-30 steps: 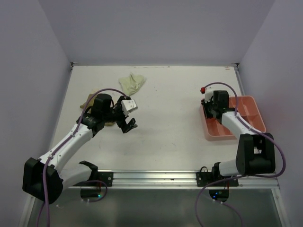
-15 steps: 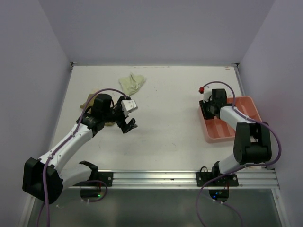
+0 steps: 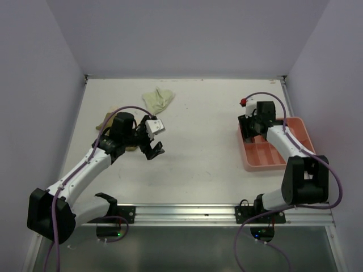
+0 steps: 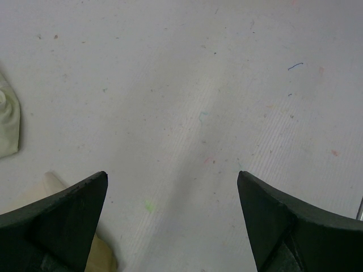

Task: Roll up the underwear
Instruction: Place the rolled underwear into the container

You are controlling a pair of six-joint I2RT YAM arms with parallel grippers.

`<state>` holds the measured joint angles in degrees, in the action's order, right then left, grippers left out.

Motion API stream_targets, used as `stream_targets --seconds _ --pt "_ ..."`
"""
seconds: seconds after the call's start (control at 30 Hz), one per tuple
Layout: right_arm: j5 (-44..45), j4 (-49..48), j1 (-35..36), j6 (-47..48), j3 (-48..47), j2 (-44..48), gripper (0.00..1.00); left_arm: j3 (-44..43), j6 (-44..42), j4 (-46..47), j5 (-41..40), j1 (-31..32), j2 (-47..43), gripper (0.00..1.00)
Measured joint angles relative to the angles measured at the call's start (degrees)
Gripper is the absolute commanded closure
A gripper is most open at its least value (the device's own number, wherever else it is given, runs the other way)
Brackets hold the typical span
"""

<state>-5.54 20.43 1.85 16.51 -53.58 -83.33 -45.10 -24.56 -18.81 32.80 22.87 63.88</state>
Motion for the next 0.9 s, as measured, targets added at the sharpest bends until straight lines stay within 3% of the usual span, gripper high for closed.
stream_targets --seconds 0.17,0.27,0.33,0.4,0.63,0.9 --pt "-0.09 0.96 0.00 -0.66 -0.11 0.87 0.46 0.00 0.11 -0.13 0.00 0.00 -0.02 0.00" --pt "-0.35 3.41 0.00 -1.49 -2.12 2.60 0.40 -0.11 0.79 -0.31 -0.02 -0.02 0.35 0.00" --pt "-0.98 5.38 0.00 -1.99 -5.84 3.58 0.30 -0.79 1.84 -1.03 0.04 -0.28 1.51 0.00" --pt "-2.10 6.36 0.00 -2.54 -10.32 4.63 0.01 -2.36 3.50 -2.10 0.42 -1.20 3.56 0.00" --pt "-9.62 10.84 1.73 -2.56 -23.15 5.16 0.01 -11.80 10.91 -4.76 0.57 -4.90 12.66 0.00" --pt "-15.47 12.11 15.30 -3.02 -23.98 -1.90 0.01 -14.60 15.58 -4.66 -2.12 -8.35 14.69 0.00"
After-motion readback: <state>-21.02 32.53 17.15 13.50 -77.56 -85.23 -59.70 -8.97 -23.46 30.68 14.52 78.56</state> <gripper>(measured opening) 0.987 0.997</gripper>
